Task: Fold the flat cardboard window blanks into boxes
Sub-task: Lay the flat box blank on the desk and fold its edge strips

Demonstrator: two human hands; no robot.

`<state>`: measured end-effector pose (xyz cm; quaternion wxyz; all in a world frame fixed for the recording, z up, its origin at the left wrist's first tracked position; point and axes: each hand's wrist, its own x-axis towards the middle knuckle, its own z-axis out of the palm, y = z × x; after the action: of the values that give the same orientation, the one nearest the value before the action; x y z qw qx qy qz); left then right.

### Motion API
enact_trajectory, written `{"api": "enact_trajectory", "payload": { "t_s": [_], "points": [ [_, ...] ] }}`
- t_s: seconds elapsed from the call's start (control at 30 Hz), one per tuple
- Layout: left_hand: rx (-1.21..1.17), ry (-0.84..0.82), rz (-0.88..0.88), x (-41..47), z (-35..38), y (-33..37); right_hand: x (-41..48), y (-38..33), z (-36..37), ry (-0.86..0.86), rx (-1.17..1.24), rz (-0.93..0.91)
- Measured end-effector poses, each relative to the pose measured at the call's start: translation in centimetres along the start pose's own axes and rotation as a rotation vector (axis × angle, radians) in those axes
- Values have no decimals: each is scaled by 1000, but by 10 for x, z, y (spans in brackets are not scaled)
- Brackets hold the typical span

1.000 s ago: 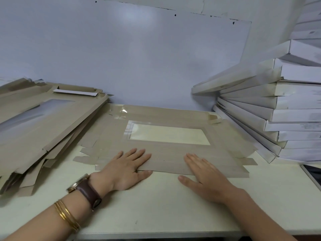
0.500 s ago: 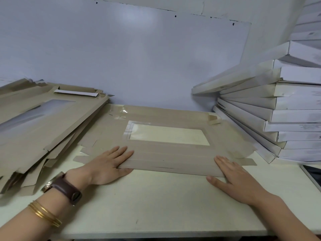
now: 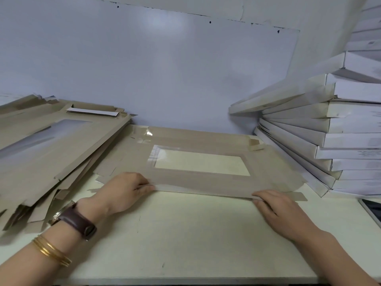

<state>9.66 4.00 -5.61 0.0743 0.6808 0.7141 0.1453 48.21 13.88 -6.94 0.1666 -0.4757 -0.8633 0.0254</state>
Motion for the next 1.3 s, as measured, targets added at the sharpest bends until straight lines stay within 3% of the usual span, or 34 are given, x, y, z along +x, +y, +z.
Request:
{"api": "enact_trajectory", "payload": {
  "t_s": [0.37,0.53,0.73,1.13,1.3],
  "points": [
    [152,118,-111,21,-11,5,48,3,-10,-36,-128,131],
    [341,159,-38,26,5,10,47,-2,8,-43,-180,191],
    [312,173,190,23,32,24,42,-21,21,24,-146,135],
    [263,106,141,35,52,59,50,-88,43,42,-26,-17],
    [231,25,109,41,56,64,56,-124,58,-92,70,-147]
  ]
}}
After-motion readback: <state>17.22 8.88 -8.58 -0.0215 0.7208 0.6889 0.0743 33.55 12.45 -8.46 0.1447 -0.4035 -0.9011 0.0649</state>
